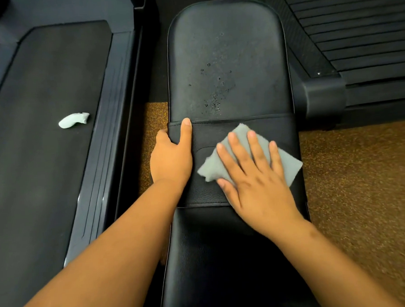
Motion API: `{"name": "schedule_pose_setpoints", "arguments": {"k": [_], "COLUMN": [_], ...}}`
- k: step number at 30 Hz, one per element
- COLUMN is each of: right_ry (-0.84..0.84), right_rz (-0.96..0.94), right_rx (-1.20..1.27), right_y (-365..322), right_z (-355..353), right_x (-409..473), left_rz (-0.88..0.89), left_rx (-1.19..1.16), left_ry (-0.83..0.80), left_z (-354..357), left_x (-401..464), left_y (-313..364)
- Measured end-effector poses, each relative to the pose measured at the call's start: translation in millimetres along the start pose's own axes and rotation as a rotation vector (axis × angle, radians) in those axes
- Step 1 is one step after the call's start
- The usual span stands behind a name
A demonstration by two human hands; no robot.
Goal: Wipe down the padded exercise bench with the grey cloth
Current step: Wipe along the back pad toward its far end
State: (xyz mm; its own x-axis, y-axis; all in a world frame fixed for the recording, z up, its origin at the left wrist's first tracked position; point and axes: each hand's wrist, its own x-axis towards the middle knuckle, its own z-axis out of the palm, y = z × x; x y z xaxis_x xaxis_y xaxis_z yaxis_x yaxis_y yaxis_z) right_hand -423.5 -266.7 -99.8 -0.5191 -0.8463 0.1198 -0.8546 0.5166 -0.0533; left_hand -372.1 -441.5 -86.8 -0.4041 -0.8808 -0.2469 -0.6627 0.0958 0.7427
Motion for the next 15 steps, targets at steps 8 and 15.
{"name": "schedule_pose_setpoints", "arguments": {"k": [8,15], "right_ry": [0.022,0.038], "right_rz": [0.115,0.006], "right_rx": [0.026,-0.006], "right_y": [23.9,2.2], "right_z": [-5.0,3.4], "right_x": [53.4,30.2], "left_rz": [-0.028,0.023], "left_rx": [-0.001,0.035], "left_ry": [-0.024,0.012], "left_z": [-1.2,0.3], "left_x": [1.8,2.4], "left_y": [-3.3,-6.9]}}
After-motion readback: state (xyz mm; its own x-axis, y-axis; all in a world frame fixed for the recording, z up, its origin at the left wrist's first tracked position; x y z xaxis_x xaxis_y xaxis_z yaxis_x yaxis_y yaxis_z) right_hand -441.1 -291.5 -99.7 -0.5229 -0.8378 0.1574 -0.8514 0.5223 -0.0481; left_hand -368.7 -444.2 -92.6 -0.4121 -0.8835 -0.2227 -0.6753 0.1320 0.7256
